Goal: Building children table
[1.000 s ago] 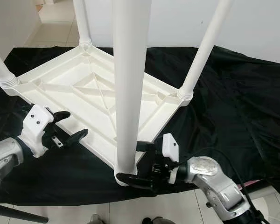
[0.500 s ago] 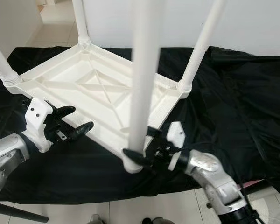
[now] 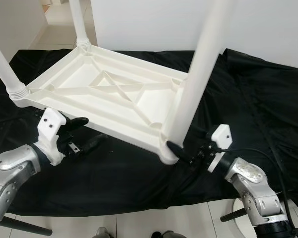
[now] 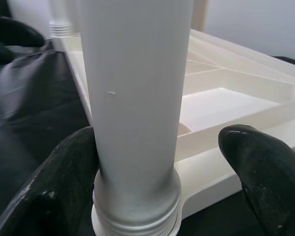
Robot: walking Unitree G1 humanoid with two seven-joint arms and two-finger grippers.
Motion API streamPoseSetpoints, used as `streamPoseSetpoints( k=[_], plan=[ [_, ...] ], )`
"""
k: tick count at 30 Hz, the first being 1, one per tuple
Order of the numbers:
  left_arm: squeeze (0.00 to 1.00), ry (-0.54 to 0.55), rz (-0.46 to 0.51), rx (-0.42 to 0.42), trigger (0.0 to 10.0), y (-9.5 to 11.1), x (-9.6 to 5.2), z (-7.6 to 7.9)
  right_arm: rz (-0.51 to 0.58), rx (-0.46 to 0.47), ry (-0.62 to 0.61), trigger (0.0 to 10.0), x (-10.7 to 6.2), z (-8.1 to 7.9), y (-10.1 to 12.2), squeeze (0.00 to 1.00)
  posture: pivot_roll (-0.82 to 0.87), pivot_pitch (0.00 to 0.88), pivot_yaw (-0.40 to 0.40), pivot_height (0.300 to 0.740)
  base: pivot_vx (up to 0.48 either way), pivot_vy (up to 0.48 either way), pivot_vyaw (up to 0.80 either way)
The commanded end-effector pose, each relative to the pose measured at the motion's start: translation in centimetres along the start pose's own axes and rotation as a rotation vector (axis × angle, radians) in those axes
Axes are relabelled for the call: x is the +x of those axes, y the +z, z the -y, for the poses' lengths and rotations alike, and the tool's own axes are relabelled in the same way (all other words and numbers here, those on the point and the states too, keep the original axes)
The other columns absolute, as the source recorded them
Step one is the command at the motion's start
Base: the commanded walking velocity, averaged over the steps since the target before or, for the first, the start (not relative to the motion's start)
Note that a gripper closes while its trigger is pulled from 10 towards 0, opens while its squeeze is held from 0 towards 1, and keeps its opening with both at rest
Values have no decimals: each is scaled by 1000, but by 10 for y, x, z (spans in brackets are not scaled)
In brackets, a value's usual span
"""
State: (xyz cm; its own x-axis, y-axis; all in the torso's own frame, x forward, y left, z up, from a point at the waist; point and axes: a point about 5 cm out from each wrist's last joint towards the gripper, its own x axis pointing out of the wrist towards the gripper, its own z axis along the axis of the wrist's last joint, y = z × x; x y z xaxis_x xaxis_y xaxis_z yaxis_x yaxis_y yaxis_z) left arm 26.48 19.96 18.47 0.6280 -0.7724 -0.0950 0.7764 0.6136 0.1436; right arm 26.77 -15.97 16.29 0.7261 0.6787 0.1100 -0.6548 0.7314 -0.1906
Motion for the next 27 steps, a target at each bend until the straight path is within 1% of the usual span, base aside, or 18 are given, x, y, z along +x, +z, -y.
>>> streamPoseSetpoints(
  k=[1,2,5,6,7,8,11,13,14,15,16,17,18,20,22,23,27],
  plan=[
    [0,-149,-20,17,10000,-3,7,11,-7,-11,-91,10000,-1,9,-3,0,-36,105,-22,740,0,0,0],
    [0,-150,-20,18,10000,-4,8,12,-6,-14,-109,10000,-1,10,-3,0,-36,105,-22,740,0,0,0],
    [0,-133,-18,32,10000,-7,13,10,-8,-7,-108,10000,-4,10,-5,0,-37,103,-22,740,0,0,0],
    [0,-127,-17,40,10000,-8,16,9,-7,4,-98,10000,-5,8,-4,0,-41,103,-18,740,0,0,0],
    [0,-124,-22,56,10000,-11,22,6,-5,16,-77,10000,-6,5,-5,0,-41,104,-20,740,0,0,0],
    [0,-124,-22,56,10000,-11,22,6,-5,16,-77,10000,-6,5,-5,0,-41,104,-20,740,0,0,0],
    [0,-118,-23,80,10000,-13,35,0,-1,18,-58,10000,-6,1,-5,0,-42,106,-19,740,0,0,0],
    [0,-118,-23,80,10000,-13,35,0,-1,18,-58,10000,-6,1,-5,0,-42,106,-19,740,0,0,0],
    [0,-107,-37,90,10000,-17,50,-8,2,13,-64,10000,-6,2,-5,0,-49,110,-14,740,0,0,0],
    [0,-107,-37,90,10000,-17,50,-8,2,13,-64,10000,-6,2,-5,0,-49,110,-14,740,0,0,0],
    [0,-108,-54,92,10000,-19,59,-13,5,12,-67,10000,-6,2,-4,0,-53,110,-11,740,0,0,0],
    [0,-104,-65,130,10000,-20,71,-17,8,11,-72,10000,-6,1,-4,0,-59,111,-9,740,0,0,0],
    [0,-104,-65,130,10000,-20,71,-17,8,11,-72,10000,-6,1,-4,0,-59,111,-9,740,0,0,0],
    [0,-95,-58,174,10000,-18,75,-20,9,12,-73,10000,-6,1,-4,0,-62,111,-6,740,0,0,0],
    [0,-96,-64,161,10000,-19,78,-22,9,9,-74,10000,-6,1,-4,0,-67,110,-1,740,0,0,0],
    [0,-105,-109,166,10000,-25,84,-26,11,7,-79,10000,-7,0,-3,0,-74,110,4,740,0,0,0],
    [0,-107,-130,180,10000,-27,88,-28,12,8,-82,10000,-7,0,-3,0,-79,108,7,740,0,0,0]
  ],
)
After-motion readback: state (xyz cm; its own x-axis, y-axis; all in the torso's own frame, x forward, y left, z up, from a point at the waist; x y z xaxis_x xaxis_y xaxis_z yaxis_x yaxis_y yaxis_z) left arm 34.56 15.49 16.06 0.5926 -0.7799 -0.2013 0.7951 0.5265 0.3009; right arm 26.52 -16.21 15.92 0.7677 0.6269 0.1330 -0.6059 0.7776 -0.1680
